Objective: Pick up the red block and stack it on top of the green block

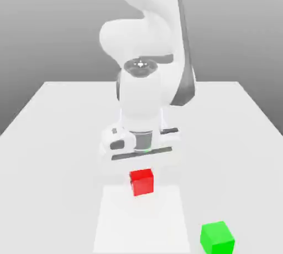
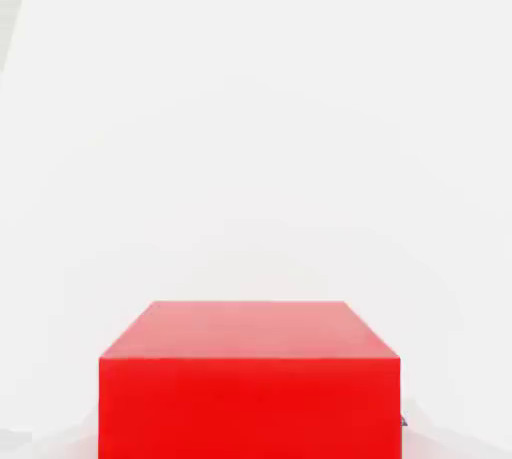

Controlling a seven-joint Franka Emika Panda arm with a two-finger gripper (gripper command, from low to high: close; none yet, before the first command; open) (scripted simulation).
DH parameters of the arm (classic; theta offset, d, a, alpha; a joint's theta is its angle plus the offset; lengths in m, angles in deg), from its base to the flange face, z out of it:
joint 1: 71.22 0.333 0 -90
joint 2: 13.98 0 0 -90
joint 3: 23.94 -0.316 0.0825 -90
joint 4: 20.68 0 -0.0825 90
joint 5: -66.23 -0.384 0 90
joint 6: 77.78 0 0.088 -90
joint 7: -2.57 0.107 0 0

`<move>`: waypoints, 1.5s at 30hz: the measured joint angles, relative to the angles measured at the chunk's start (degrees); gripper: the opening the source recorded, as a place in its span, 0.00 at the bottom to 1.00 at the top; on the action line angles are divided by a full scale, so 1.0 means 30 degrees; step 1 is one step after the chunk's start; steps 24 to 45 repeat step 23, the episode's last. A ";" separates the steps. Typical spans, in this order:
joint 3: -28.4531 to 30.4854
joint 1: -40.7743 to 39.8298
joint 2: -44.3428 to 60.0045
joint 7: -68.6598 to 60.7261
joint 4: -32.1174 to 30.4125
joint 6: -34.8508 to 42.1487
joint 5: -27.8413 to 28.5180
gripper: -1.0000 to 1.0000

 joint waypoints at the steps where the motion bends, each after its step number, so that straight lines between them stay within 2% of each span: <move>1: -0.0080 0.0064 -0.0361 0.0127 0.0149 0.0510 0.0107 0.00; 7: -0.0884 0.1645 0.1077 0.1403 0.3779 0.2718 0.0708 0.00; 15: -0.2281 0.3498 0.3895 0.2505 0.9303 0.5422 0.0453 0.00; 19: -0.2247 0.3838 0.6341 0.2912 1.0050 0.3732 0.0811 0.00; 20: -0.2170 0.3911 0.6941 0.2996 1.0100 0.3183 0.0919 1.00; 45: -0.2170 0.3911 0.6941 0.2996 1.0100 0.3184 0.0918 1.00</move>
